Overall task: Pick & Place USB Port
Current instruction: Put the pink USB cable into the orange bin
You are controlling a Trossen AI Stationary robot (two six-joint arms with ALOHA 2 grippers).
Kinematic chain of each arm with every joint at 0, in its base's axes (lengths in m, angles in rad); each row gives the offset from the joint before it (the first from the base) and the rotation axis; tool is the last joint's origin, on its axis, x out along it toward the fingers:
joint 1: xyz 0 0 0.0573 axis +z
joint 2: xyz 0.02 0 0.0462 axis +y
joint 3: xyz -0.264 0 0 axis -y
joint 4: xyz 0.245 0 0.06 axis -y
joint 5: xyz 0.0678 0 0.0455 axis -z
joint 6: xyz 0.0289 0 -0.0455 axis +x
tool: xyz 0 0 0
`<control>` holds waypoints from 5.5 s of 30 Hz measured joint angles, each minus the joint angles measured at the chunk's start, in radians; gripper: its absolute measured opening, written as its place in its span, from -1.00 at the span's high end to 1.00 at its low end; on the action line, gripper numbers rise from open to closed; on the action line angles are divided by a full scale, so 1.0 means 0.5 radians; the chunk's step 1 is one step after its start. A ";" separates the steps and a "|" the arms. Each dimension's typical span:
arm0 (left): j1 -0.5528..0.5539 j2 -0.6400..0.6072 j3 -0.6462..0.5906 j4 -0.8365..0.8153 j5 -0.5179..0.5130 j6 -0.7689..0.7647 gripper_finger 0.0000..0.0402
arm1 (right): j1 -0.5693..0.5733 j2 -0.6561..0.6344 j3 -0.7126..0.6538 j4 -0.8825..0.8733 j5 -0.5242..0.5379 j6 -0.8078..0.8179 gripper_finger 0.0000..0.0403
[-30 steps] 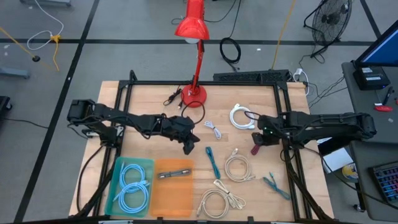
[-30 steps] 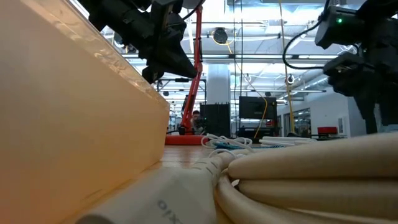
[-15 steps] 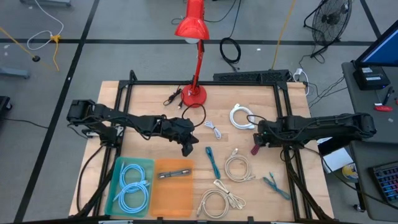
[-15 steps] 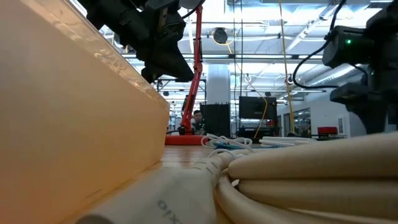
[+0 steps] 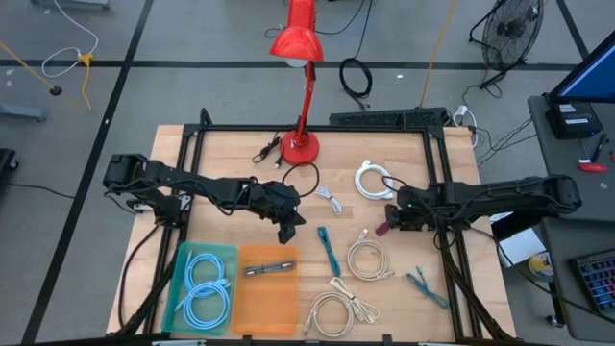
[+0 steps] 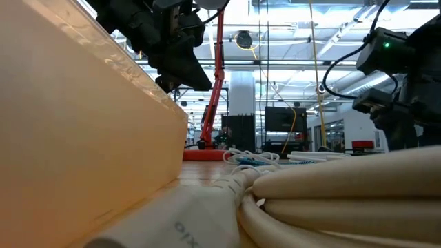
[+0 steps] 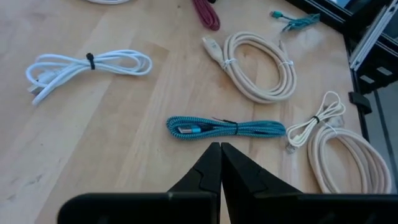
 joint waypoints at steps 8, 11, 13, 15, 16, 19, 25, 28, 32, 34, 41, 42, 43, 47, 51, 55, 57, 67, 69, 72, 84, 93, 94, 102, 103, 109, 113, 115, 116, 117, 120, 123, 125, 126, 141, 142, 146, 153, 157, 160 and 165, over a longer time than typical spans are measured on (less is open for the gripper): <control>0.000 0.000 0.000 0.002 -0.070 -0.002 0.95 | -0.044 0.000 0.017 0.096 0.092 -0.019 0.09; 0.000 0.000 0.000 0.001 -0.046 -0.005 0.95 | -0.045 -0.002 0.017 0.163 0.054 -0.024 0.04; 0.000 0.000 0.000 -0.002 -0.025 -0.002 0.95 | -0.045 -0.001 0.017 0.257 0.048 -0.042 0.02; 0.000 0.000 0.000 -0.013 0.003 -0.003 0.95 | -0.045 -0.002 0.017 0.434 0.048 -0.075 0.02; 0.000 0.000 0.000 -0.020 0.014 -0.003 0.95 | -0.045 -0.002 0.017 0.541 0.047 -0.104 0.02; 0.000 0.000 0.000 -0.042 0.038 0.003 0.95 | -0.045 -0.002 0.018 0.912 0.032 -0.266 0.05; 0.000 -0.001 0.000 -0.050 0.055 0.016 0.95 | -0.094 -0.003 0.023 1.279 -0.315 -1.328 0.12; 0.000 -0.001 0.000 -0.049 0.057 -0.032 0.95 | -0.108 -0.002 0.022 1.072 -0.559 -1.840 0.12; -0.018 -0.001 0.000 -0.046 0.054 -0.117 0.95 | -0.117 -0.002 0.022 0.687 -0.581 -2.274 0.11; -0.034 -0.001 -0.001 -0.038 0.053 -0.162 0.95 | -0.145 -0.002 0.021 0.528 -0.528 -2.367 0.13; -0.129 -0.001 -0.001 -0.035 -0.119 -0.303 0.95 | -0.202 -0.002 0.048 0.435 -0.426 -2.704 0.20; -0.141 -0.001 -0.001 -0.034 -0.141 -0.323 0.95 | -0.202 -0.002 0.067 0.408 -0.373 -2.782 0.21; -0.150 -0.001 -0.001 -0.035 -0.160 -0.344 0.95 | -0.203 -0.002 0.092 0.360 -0.315 -2.866 0.22; -0.174 -0.001 -0.001 -0.034 -0.180 -0.406 0.95 | -0.202 0.019 0.146 0.229 -0.084 -3.118 0.23; -0.191 -0.001 -0.001 -0.029 -0.177 -0.451 0.95 | -0.193 0.091 0.149 0.251 -0.073 -3.180 0.18; -0.202 -0.001 -0.001 -0.031 -0.166 -0.489 0.95 | -0.108 0.236 0.165 0.266 -0.124 -3.213 0.12; -0.210 -0.001 -0.001 -0.028 -0.165 -0.501 0.95 | -0.053 0.340 0.183 0.265 -0.122 -3.235 0.09; -0.213 -0.001 -0.001 0.027 -0.216 -0.517 0.95 | 0.121 0.848 0.279 0.326 0.216 -3.225 0.29; -0.213 -0.001 -0.001 0.029 -0.228 -0.525 0.95 | 0.120 0.889 0.289 0.321 0.272 -3.203 0.45; -0.213 -0.001 -0.001 0.032 -0.230 -0.526 0.95 | 0.112 0.907 0.290 0.317 0.308 -3.179 0.75; -0.212 -0.001 -0.001 0.096 -0.286 -0.540 0.95 | 0.091 0.658 0.619 0.132 0.702 -2.948 0.98; -0.179 -0.010 -0.001 0.324 -0.520 -0.594 0.95 | 0.072 0.421 1.300 0.339 0.705 -2.785 0.99; -0.179 -0.012 -0.002 0.381 -0.576 -0.593 0.95 | 0.072 0.402 1.355 0.380 0.667 -2.782 0.99; -0.074 -0.013 -0.001 0.854 -0.550 -0.339 0.95 | 0.103 0.379 1.614 0.839 0.451 -2.616 1.00; -0.040 -0.012 -0.001 0.910 -0.485 -0.303 0.94 | 0.115 0.380 1.627 0.842 0.453 -2.608 1.00; 0.156 -0.013 0.000 1.602 -0.168 -0.335 0.58 | 0.163 0.390 1.634 0.929 0.519 -2.589 1.00; 0.238 -0.013 0.090 1.625 -0.075 -0.330 0.22 | 0.186 0.429 1.636 0.929 0.519 -2.580 1.00; 0.254 -0.012 0.171 1.506 0.007 -0.300 0.09 | 0.198 0.447 1.635 0.973 0.519 -2.564 1.00; 0.253 -0.012 0.214 1.445 0.029 -0.270 0.04 | 0.203 0.455 1.635 1.027 0.519 -2.552 1.00; 0.245 -0.012 0.257 1.387 0.042 -0.225 -0.01 | 0.210 0.461 1.635 1.090 0.518 -2.545 1.00; 0.217 -0.005 0.356 1.217 0.050 -0.071 -0.10 | 0.224 0.479 1.635 1.192 0.520 -2.557 1.00; 0.198 -0.001 0.402 1.168 0.047 -0.008 -0.12 | 0.223 0.482 1.635 1.195 0.559 -2.557 1.00; 0.192 -0.002 0.428 1.169 0.043 0.009 -0.12 | 0.223 0.480 1.635 1.217 0.570 -2.542 1.00; 0.192 -0.004 0.431 1.171 0.040 0.014 -0.12 | 0.222 0.480 1.635 1.235 0.569 -2.539 1.00; 0.179 -0.002 0.431 1.143 -0.019 -0.009 -0.05 | 0.236 0.596 1.635 1.424 0.563 -2.541 1.00; 0.176 -0.002 0.430 1.126 -0.019 -0.015 0.00 | 0.236 0.596 1.635 1.441 0.568 -2.550 1.00; 0.171 -0.002 0.430 1.089 0.046 -0.018 0.33 | 0.236 0.596 1.635 1.524 0.571 -2.599 1.00; 0.167 -0.002 0.430 1.092 0.067 -0.020 0.81 | 0.236 0.596 1.635 1.535 0.606 -2.604 1.00; 0.168 -0.002 0.430 1.093 0.107 -0.025 0.95 | 0.238 0.596 1.635 1.534 0.615 -2.604 1.00; 0.167 -0.002 0.430 1.093 0.107 -0.032 0.96 | 0.238 0.596 1.635 1.534 0.613 -2.601 1.00; 0.164 -0.005 0.430 1.032 0.120 -0.139 0.98 | 0.277 0.591 1.633 1.534 0.613 -2.532 0.87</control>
